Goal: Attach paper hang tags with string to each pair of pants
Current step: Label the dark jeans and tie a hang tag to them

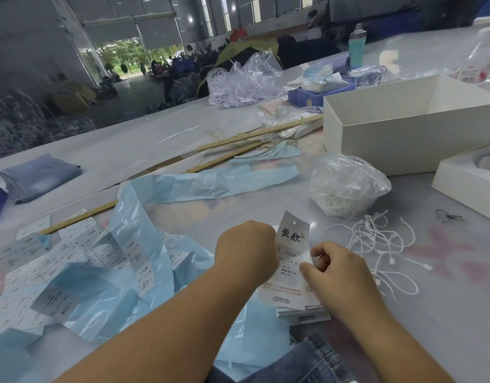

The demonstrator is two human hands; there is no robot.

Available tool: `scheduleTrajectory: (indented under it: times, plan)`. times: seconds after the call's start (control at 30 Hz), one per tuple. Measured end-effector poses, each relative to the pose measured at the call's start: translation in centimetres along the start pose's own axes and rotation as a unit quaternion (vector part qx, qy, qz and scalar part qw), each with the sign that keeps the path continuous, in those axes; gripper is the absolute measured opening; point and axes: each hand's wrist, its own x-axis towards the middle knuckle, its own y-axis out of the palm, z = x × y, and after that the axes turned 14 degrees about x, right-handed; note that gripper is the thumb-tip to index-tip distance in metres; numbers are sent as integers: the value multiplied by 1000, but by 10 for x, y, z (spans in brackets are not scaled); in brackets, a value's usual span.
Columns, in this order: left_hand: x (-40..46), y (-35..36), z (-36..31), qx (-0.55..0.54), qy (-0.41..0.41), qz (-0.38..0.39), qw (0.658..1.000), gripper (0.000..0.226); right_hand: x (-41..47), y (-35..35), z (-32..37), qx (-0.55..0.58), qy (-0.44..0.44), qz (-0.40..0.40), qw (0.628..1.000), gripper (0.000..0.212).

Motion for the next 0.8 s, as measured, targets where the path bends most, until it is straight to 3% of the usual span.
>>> scheduleTrajectory:
  times: [0.1, 0.17, 0.23, 0.43, 0.6, 0.7, 0.8]
  plan:
    - [5, -1, 3, -184, -33, 22, 982, 18, -1, -1, 2, 7, -1, 9, 1000, 10]
    - [5, -1, 3, -332, -57, 72, 939, 2, 0, -3, 3, 21, 0, 20, 1000, 12]
    - [4, 2, 1, -398, -64, 120, 907, 5, 0, -5, 5, 20, -2, 35, 999, 16]
    - [4, 4, 0, -493, -131, 162, 844, 12, 4, -39, 13, -99, -19, 20, 995, 21]
    - [2, 5, -4, -524, -152, 188, 816, 13, 6, -53, 10, -196, 83, 119, 970, 24]
    - [2, 4, -7, -530, -153, 187, 812, 11, 7, -51, 5, -207, 111, 135, 963, 22]
    - [1, 3, -8, -530, -145, 178, 817, 11, 13, -48, -1, -170, 77, 85, 979, 19]
